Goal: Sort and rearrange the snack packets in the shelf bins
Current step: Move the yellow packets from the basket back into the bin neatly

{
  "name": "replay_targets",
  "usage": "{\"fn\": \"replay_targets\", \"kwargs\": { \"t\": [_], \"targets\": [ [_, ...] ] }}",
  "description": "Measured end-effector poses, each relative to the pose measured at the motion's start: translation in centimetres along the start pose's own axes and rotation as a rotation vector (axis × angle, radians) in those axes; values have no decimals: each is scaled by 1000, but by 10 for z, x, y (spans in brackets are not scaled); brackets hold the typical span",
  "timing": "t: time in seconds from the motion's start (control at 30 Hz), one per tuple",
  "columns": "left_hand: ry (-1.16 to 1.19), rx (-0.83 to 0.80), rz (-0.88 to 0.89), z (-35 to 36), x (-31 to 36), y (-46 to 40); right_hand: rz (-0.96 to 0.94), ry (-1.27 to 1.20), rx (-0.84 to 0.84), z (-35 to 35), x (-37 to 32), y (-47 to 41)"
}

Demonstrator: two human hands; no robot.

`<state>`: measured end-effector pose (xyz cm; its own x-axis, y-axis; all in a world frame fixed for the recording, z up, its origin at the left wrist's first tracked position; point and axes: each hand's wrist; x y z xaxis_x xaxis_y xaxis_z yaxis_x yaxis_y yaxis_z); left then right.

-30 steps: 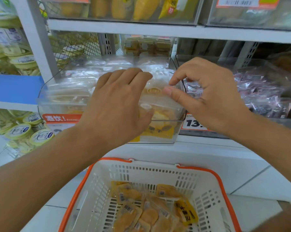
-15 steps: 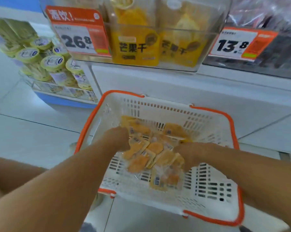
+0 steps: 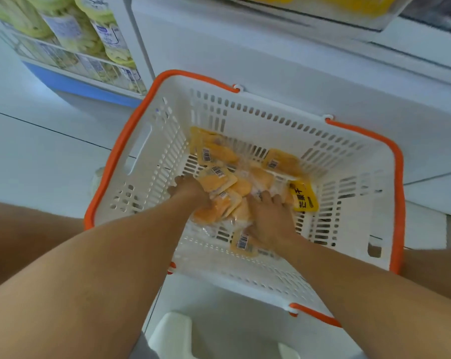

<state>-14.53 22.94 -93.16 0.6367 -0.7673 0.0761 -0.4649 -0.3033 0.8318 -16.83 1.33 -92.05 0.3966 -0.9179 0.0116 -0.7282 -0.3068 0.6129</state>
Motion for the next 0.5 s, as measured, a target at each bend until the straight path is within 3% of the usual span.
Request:
{"fn": "replay_targets", "kwargs": {
  "t": [0.1,0.2,0.33,0.5],
  "targets": [
    [48,-19,-9,4,2,-8,-31,33,32,-4,-1,1],
    [96,59,91,1,4,0,-118,-171,69,-11,7,-1],
    [130,182,169,-1,-2,15,-94,-559,204,-26,31,-1],
    [308,370,362,-21,-8,38,234,-1407,163,-56,52,7]
  ]
}}
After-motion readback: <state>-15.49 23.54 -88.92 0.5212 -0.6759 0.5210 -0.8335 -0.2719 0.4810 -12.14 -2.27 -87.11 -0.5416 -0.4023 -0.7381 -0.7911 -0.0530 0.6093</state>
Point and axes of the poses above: each hand's wrist, its own y-axis away from the middle knuckle, its own z-axis out of the palm, x = y × z, and after that the axes turned 8 degrees about -x, right-handed
